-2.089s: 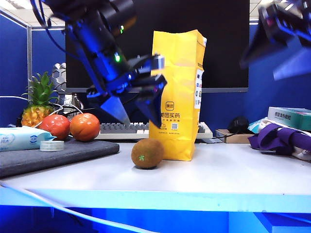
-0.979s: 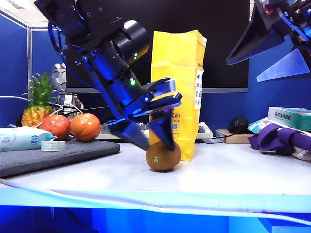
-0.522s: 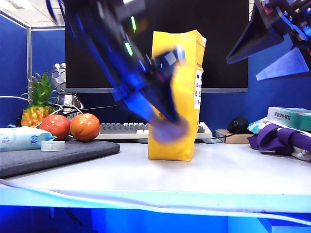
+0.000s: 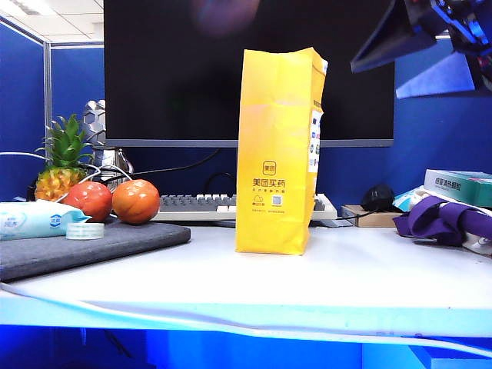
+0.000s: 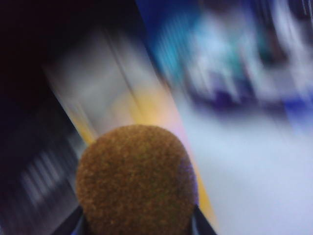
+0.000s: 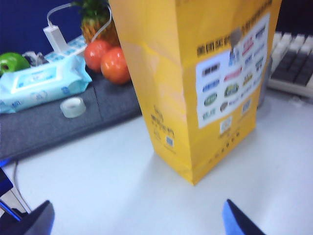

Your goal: Pick up the kiwifruit and throw it into the yellow paper bag.

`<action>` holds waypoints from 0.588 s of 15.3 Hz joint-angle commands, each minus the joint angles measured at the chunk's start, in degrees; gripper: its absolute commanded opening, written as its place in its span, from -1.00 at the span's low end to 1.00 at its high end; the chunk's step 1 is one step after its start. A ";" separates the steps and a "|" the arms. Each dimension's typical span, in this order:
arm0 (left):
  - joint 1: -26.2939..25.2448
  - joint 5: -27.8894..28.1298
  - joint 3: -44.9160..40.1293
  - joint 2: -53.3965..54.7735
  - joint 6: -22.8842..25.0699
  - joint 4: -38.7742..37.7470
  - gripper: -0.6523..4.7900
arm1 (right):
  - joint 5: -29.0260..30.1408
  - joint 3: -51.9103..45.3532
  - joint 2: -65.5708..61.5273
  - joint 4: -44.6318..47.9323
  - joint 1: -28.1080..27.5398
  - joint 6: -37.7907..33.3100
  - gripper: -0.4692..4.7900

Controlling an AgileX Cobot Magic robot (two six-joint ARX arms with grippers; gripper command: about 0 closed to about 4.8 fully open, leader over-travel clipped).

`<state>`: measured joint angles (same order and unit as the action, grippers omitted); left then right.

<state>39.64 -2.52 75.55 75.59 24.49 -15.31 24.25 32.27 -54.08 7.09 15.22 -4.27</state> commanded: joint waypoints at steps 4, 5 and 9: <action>-2.97 -6.47 1.16 13.18 1.40 33.09 0.01 | 1.81 0.22 0.15 4.85 -0.02 -0.24 1.00; -2.99 -6.51 1.92 15.17 1.46 32.89 0.01 | 1.81 0.22 0.17 5.66 -0.09 -0.24 1.00; -4.13 -6.93 9.55 24.61 0.37 30.77 0.01 | 2.91 0.22 0.15 7.96 -0.07 -1.77 1.00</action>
<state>35.88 -9.26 83.44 99.72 25.69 15.35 26.85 32.27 -54.08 13.89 15.14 -5.61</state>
